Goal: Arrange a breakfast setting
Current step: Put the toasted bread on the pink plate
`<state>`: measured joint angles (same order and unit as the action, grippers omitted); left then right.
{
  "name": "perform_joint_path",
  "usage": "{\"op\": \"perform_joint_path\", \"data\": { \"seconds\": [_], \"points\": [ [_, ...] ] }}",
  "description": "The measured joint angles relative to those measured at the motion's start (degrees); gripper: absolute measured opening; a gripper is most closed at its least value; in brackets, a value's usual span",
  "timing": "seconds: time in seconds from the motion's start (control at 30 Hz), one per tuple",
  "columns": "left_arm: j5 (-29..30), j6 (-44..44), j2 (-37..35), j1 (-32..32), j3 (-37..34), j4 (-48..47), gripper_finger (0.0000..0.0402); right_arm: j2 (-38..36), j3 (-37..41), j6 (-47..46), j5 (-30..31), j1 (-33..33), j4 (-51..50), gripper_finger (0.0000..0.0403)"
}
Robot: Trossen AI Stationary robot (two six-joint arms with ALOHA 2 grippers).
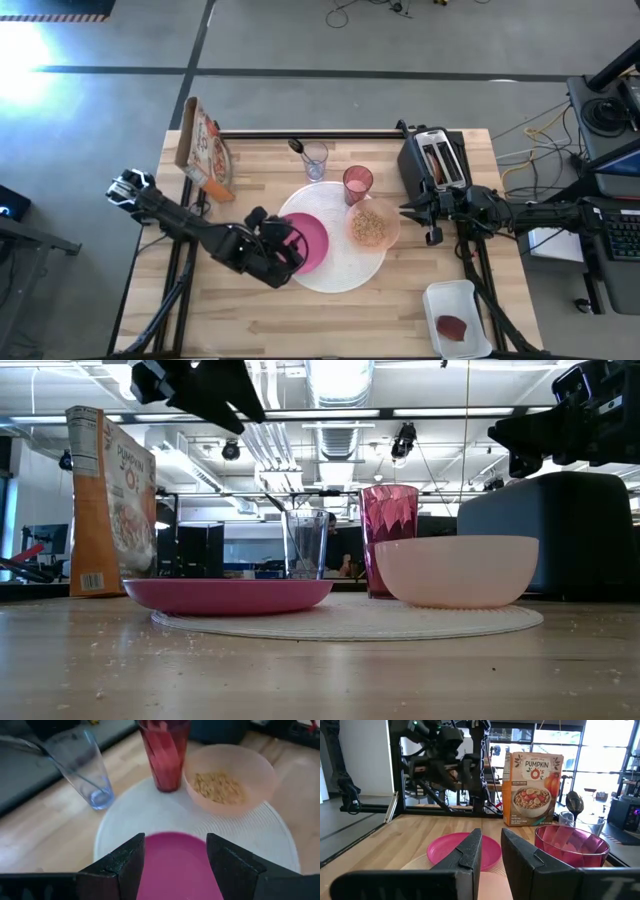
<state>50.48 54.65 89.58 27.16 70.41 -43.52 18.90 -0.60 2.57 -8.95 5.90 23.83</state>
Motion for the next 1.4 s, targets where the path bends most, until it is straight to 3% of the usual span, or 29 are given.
{"op": "perform_joint_path", "data": {
  "seconds": [0.37,0.5,0.7,1.2,1.4],
  "points": [
    [3.01,-3.27,-1.09,-3.29,1.13,-3.94,0.0177,0.00,0.00,0.00,0.00,-0.01,0.00,0.0063],
    [3.10,-6.70,-1.55,-3.37,2.43,-4.11,0.0169,-0.01,0.00,0.00,0.00,-0.01,0.00,0.0063],
    [2.99,-5.01,-1.55,-3.61,1.46,-4.28,0.0166,0.00,0.00,0.00,0.00,-0.01,0.00,0.0063],
    [2.37,-10.01,-1.57,-8.98,5.52,-4.51,0.0166,-0.02,0.00,0.00,0.00,-0.01,0.00,0.0063],
    [9.35,-8.32,-2.24,-11.33,9.61,-1.26,0.0166,0.00,0.00,0.00,0.00,-0.01,0.00,0.0063]
  ]
}}
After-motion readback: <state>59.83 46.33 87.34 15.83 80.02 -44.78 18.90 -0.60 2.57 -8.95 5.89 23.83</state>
